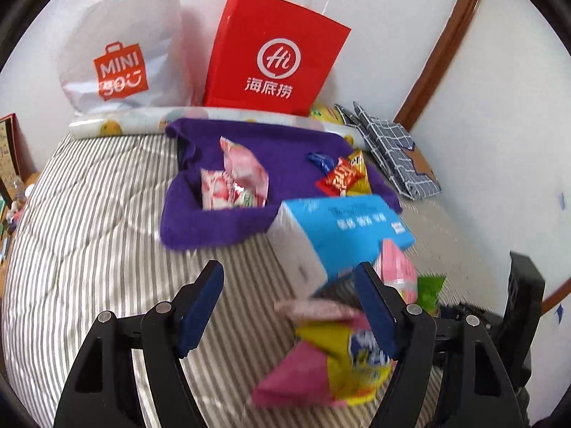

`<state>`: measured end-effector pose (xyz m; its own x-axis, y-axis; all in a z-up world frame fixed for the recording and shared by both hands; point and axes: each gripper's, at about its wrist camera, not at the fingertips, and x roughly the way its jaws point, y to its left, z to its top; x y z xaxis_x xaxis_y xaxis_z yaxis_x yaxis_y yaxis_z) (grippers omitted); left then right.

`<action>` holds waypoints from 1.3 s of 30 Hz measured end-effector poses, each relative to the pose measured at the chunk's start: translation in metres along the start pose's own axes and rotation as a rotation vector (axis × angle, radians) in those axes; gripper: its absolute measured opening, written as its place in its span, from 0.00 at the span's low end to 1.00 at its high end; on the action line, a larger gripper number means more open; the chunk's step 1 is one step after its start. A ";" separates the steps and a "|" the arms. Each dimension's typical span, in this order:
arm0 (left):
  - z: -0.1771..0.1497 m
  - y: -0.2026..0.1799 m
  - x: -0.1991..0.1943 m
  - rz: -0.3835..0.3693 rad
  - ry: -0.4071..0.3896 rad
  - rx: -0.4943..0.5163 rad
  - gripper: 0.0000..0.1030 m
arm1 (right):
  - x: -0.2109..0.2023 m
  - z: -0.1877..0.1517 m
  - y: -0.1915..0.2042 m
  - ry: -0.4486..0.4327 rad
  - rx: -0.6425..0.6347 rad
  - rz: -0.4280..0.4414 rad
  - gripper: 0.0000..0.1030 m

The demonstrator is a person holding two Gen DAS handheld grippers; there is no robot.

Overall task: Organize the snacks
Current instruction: 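Grasp the green snack bag with the right gripper while the left grasps the pink-yellow bag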

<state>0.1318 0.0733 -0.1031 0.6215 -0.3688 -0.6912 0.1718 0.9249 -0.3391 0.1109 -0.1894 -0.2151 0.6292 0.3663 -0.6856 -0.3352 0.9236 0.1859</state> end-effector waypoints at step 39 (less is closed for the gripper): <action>-0.051 0.004 0.016 -0.252 0.107 -0.076 0.43 | -0.011 0.003 -0.021 -0.029 0.145 -0.024 0.43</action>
<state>0.1036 0.0666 -0.1476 0.4817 -0.5978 -0.6408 0.2504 0.7946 -0.5530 0.1132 -0.2126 -0.2096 0.6568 0.3451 -0.6704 -0.2167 0.9380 0.2706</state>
